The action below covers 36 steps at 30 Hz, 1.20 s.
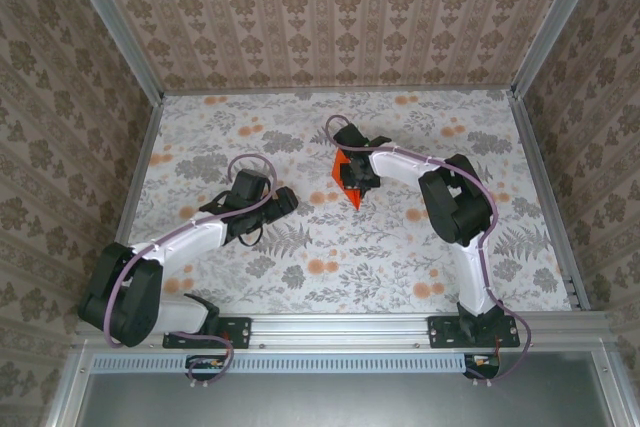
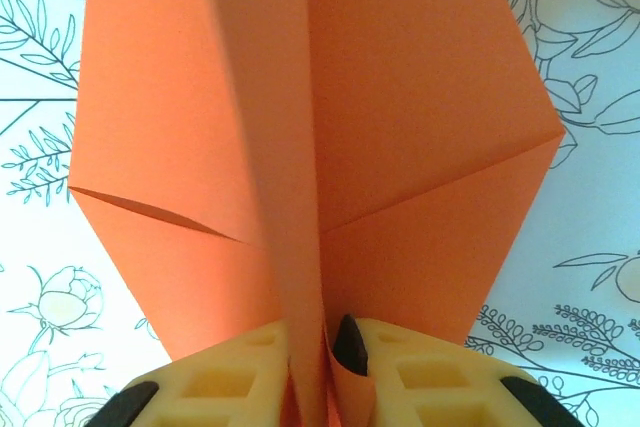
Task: Fold a paper plane with a square sheet of paper (pick it up from the middle)
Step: Move the paper plane to the top-center of the table.
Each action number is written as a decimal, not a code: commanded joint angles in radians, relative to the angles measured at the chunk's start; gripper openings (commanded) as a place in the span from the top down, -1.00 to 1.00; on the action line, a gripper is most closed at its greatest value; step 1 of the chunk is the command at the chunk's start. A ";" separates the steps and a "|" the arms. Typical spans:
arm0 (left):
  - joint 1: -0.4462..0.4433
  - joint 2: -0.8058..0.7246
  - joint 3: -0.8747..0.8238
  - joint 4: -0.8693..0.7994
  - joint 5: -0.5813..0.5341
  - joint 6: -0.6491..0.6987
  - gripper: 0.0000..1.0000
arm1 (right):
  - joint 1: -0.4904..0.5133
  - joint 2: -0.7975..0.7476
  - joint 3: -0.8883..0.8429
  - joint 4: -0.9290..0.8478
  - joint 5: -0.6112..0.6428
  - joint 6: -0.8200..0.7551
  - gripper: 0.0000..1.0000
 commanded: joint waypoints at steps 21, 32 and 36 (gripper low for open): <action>0.244 -0.001 0.235 -0.211 -0.150 0.292 -1.00 | 0.003 -0.140 0.096 -0.153 0.100 0.020 0.19; 0.431 -0.134 0.165 -0.093 -0.266 0.484 -1.00 | -0.127 -0.521 -0.190 0.016 0.309 -0.016 -0.52; 0.480 -0.177 0.056 0.069 -0.313 0.560 -1.00 | -0.217 -0.678 -0.376 0.148 0.449 -0.084 -0.96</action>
